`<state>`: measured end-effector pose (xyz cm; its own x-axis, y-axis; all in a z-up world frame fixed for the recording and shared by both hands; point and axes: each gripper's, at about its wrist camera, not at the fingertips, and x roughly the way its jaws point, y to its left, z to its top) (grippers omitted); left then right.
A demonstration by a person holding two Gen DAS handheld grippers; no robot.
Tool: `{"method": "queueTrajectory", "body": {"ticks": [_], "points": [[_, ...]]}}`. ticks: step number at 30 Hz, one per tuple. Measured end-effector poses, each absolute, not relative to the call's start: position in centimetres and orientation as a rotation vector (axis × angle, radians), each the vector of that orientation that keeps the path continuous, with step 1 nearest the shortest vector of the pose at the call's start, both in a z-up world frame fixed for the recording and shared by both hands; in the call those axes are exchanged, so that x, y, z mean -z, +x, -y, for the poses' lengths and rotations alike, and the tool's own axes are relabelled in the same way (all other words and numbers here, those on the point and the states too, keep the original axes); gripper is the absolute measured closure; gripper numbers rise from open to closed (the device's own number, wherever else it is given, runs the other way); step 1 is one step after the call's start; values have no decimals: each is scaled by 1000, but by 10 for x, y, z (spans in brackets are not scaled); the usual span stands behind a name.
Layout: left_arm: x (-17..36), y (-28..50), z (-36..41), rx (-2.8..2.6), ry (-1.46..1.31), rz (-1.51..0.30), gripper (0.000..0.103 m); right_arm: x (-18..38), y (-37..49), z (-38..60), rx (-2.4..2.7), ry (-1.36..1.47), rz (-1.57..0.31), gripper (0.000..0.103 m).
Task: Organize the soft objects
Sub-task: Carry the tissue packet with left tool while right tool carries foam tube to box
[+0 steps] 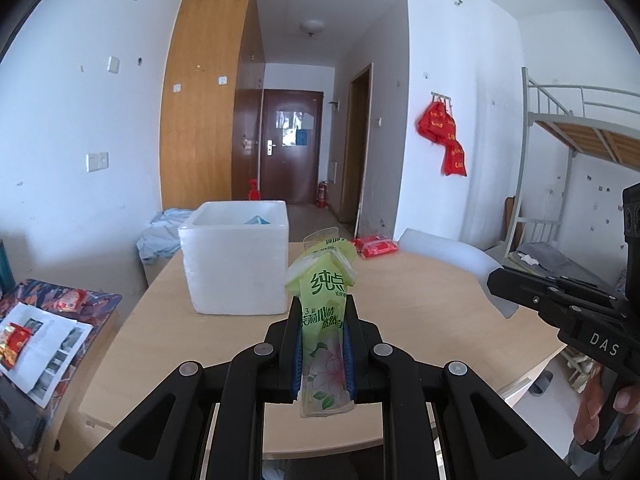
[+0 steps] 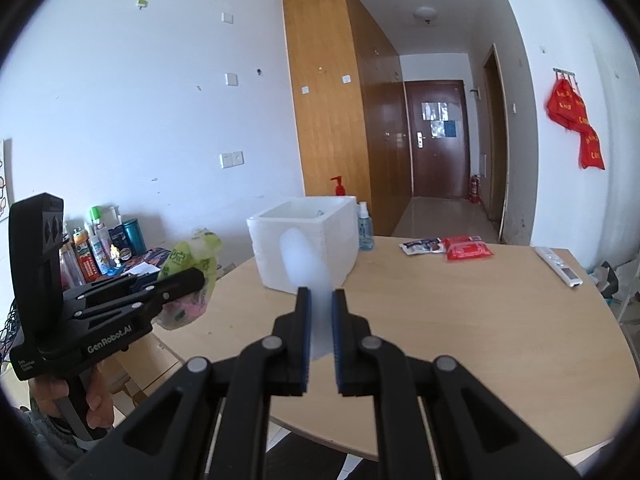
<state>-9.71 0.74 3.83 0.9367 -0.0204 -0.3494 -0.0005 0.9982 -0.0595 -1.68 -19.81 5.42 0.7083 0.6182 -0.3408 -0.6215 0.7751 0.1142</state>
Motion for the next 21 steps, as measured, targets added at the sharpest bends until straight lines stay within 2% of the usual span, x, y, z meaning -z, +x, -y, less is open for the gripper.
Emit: {"method": "queueTrajectory", "body": {"ticks": [21], "points": [[-37, -91, -70, -121, -93, -367, 86, -46, 3, 138, -826, -36, -413, 91]]}}
